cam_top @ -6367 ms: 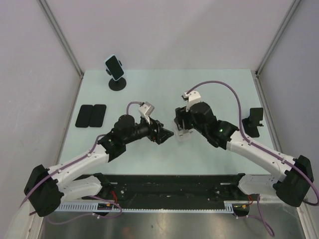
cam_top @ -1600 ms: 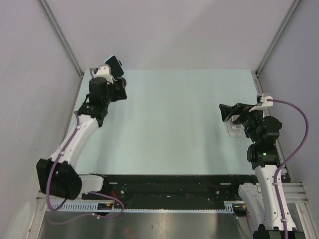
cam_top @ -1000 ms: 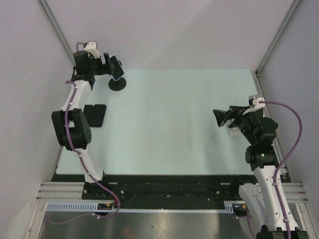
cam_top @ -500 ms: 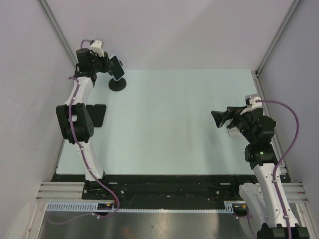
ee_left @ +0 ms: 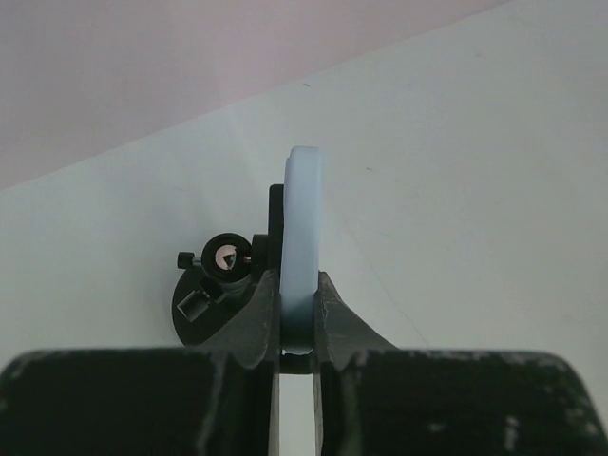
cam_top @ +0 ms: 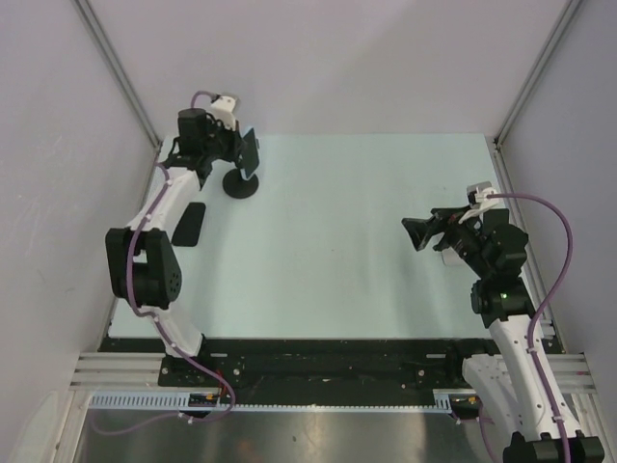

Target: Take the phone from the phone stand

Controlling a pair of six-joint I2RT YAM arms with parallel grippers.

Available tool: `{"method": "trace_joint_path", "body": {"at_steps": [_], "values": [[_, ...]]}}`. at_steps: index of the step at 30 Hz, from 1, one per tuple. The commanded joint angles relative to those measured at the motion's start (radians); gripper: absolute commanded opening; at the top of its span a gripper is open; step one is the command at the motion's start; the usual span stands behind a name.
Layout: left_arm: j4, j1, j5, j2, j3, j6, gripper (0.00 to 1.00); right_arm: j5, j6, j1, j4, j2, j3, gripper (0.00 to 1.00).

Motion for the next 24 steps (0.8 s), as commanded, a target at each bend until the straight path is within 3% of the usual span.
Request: {"method": "trace_joint_path", "body": {"at_steps": [1, 14, 24], "values": [[0.074, -0.136, -0.001, -0.221, -0.061, 0.019, 0.0, 0.019, -0.023, 0.046, 0.011, -0.023, 0.011, 0.93], [0.079, -0.525, -0.191, -0.493, -0.366, -0.196, 0.0, 0.212, -0.067, 0.331, -0.032, -0.005, 0.031, 0.96], [0.079, -0.708, -0.268, -0.601, -0.49, -0.312, 0.03, 0.557, -0.141, 0.678, 0.045, 0.101, 0.048, 1.0]]}}
